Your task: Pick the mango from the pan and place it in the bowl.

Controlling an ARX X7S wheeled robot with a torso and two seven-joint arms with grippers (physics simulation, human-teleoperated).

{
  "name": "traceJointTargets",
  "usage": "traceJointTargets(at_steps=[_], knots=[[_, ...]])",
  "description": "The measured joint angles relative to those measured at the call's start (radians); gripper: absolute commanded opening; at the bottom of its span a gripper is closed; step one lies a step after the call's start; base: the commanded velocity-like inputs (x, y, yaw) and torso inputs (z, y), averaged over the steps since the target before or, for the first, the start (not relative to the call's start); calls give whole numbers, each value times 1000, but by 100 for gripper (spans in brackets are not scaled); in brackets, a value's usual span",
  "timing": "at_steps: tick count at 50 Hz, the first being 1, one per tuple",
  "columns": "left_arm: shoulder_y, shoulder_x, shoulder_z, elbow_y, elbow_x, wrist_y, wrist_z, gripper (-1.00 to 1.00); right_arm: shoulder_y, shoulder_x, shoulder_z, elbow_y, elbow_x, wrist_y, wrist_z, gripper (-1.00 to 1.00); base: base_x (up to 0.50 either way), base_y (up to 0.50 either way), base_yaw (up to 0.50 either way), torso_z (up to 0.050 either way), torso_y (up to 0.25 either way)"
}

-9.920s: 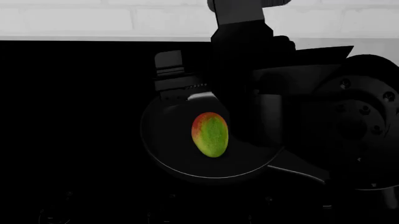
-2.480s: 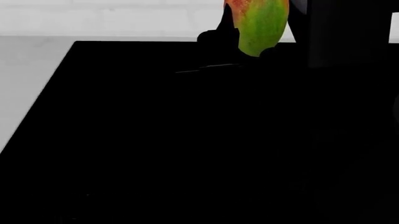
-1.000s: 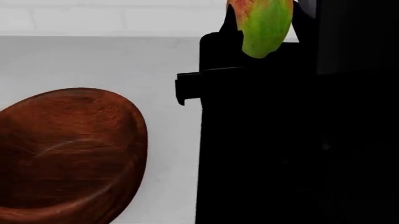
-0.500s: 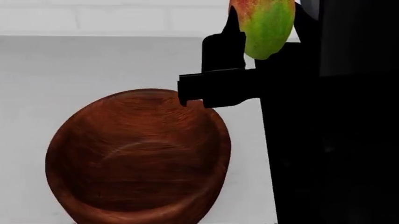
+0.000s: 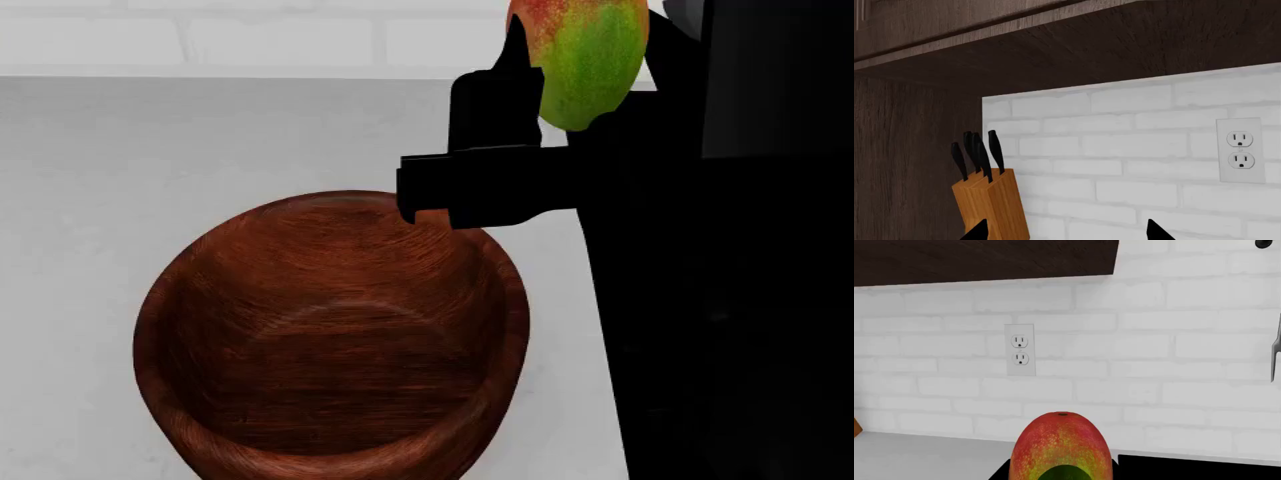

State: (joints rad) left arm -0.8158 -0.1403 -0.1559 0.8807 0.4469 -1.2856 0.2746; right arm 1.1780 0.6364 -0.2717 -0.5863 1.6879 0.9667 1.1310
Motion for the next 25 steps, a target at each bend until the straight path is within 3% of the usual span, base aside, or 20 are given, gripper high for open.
traceJointTargets(at_steps=[25], knots=[[22,8,-39,-24,-28,35,-12,100,168,-90,-134,192,137,64,52,-100,0,0,0,0,0]])
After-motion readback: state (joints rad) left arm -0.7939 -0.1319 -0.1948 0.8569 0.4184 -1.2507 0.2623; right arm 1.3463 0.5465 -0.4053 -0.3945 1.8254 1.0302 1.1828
